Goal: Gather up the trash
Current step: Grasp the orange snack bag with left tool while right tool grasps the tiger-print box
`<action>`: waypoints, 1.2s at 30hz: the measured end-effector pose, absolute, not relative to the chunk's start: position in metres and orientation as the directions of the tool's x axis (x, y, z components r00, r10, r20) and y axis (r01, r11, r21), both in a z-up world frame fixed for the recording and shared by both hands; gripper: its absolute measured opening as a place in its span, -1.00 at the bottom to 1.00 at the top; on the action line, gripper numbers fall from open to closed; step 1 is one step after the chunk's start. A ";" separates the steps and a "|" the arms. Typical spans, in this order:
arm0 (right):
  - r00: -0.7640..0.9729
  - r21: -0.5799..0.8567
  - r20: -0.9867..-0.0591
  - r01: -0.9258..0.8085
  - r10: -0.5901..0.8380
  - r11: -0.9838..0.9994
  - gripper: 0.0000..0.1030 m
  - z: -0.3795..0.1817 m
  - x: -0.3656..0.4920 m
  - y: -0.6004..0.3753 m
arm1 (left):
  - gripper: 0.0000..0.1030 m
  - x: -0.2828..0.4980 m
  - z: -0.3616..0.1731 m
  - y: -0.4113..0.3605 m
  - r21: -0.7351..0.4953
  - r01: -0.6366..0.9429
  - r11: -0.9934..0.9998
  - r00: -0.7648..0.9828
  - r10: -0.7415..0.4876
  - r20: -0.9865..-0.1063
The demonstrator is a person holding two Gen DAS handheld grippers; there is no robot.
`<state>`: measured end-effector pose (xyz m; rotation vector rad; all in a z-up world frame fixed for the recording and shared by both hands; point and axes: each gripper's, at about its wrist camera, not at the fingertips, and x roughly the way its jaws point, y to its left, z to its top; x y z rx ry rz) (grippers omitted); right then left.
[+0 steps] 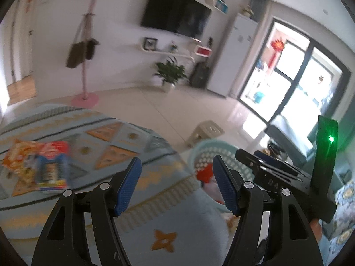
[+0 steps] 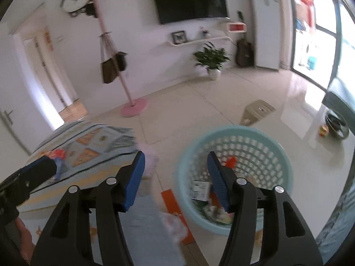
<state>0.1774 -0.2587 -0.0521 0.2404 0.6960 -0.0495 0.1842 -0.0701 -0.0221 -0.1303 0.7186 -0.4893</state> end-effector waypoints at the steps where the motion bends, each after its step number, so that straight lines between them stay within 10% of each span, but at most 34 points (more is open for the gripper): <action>1: 0.771 0.196 -0.635 0.103 0.046 0.975 0.10 -0.048 0.179 -0.248 | 0.26 0.184 -0.019 -0.061 -0.280 0.368 0.887 0.659 -0.461 -0.594; 16: 0.738 0.155 -0.620 -0.219 0.268 0.963 0.25 -0.033 0.221 -0.067 | 0.22 0.192 -0.021 0.125 -0.208 -0.113 0.972 0.790 -0.039 -0.611; 36: 0.604 0.115 -0.756 -0.260 0.254 0.959 0.21 -0.105 0.270 0.029 | 0.02 0.260 -0.084 0.168 -0.321 -0.189 0.928 0.667 -0.119 -0.736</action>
